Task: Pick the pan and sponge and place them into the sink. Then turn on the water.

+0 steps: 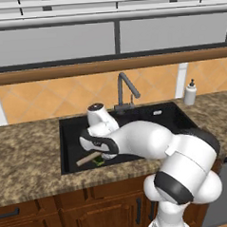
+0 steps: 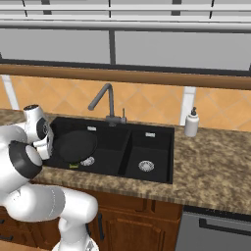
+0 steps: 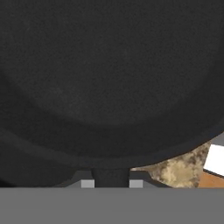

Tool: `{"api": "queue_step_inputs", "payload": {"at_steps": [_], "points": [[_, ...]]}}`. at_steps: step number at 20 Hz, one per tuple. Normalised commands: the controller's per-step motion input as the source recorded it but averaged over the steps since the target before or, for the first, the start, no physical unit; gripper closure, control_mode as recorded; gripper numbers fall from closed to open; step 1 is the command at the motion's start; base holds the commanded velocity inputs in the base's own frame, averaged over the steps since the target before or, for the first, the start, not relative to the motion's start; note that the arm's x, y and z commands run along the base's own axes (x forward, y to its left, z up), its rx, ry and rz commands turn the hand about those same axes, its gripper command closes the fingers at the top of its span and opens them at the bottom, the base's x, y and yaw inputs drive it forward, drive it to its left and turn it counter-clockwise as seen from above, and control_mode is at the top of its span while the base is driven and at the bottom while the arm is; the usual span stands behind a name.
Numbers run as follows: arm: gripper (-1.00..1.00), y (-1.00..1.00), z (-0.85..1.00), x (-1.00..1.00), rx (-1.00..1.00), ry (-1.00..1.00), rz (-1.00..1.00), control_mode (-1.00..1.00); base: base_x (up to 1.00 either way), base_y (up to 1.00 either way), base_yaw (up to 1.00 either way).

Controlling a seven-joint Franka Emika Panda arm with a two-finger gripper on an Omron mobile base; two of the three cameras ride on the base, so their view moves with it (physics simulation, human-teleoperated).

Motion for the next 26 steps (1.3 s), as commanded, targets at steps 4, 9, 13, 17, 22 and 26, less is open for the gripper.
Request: {"api": "queue_step_inputs", "payload": {"at_steps": [4,9,13,17,22,26], "points": [[1.0,0.0,0.0,0.22,0.03,0.02,-0.03,-1.0,0.0,0.0,0.0],[1.0,0.0,-0.12,0.36,0.05,0.0,-0.02,-1.0,0.0,0.0,0.0],[1.0,0.0,-0.22,0.36,0.01,0.0,-0.02,-1.0,0.0,0.0,0.0],[1.0,0.0,-0.21,0.17,0.04,0.0,0.0,-1.0,0.0,0.0,0.0],[1.0,0.0,-0.15,0.26,0.01,0.0,-0.01,-1.0,0.0,0.0,0.0],[1.0,0.0,-0.2,0.31,0.0,0.0,-0.03,-1.0,0.0,0.0,0.0]]}}
